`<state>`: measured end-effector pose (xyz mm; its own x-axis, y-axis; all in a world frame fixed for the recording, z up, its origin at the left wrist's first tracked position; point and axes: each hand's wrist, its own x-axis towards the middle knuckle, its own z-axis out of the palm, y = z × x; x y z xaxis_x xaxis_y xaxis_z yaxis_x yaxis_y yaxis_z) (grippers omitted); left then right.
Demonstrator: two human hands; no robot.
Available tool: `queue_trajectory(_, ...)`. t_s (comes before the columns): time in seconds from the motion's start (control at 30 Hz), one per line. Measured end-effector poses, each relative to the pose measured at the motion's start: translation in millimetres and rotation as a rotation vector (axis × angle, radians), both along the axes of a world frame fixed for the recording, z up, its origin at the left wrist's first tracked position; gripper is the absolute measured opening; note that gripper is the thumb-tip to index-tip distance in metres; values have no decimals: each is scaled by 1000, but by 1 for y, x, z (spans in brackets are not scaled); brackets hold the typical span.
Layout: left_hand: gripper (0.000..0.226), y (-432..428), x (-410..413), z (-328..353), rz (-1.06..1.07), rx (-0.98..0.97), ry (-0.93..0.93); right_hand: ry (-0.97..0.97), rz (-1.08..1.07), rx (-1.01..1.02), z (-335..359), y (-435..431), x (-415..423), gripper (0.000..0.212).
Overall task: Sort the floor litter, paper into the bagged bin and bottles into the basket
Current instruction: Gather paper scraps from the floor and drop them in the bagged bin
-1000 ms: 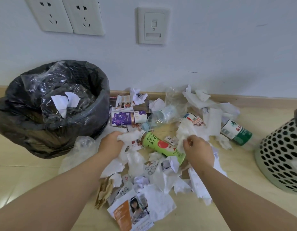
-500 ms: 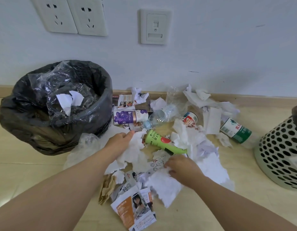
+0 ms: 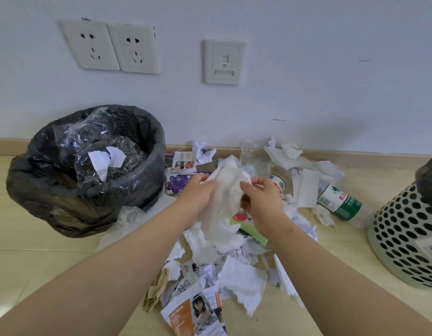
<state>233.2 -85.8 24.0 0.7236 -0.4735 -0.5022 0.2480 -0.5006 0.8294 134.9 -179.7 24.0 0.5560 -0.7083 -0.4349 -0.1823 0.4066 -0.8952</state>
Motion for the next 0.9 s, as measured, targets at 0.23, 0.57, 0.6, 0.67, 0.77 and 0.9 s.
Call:
queue_trajectory(0.23,30,-10,-7,20,82,-223,72,-285,53,234,28,10,15,18)
queue_trajectory(0.57,30,4,28,53,312,-422,66,-78,168,52,39,20,24,35)
queue_trajectory(0.6,28,8,34,59,336,-416,-3,-92,165,50,41,22,28,34)
queue_trajectory(0.67,28,18,46,68,374,-368,-166,-123,159,46,44,28,37,32)
queue_trajectory(0.77,30,39,65,72,475,-282,-356,-127,162,61,47,38,51,29)
queue_trajectory(0.9,43,67,89,71,602,-138,-746,-76,188,63,41,50,62,26)
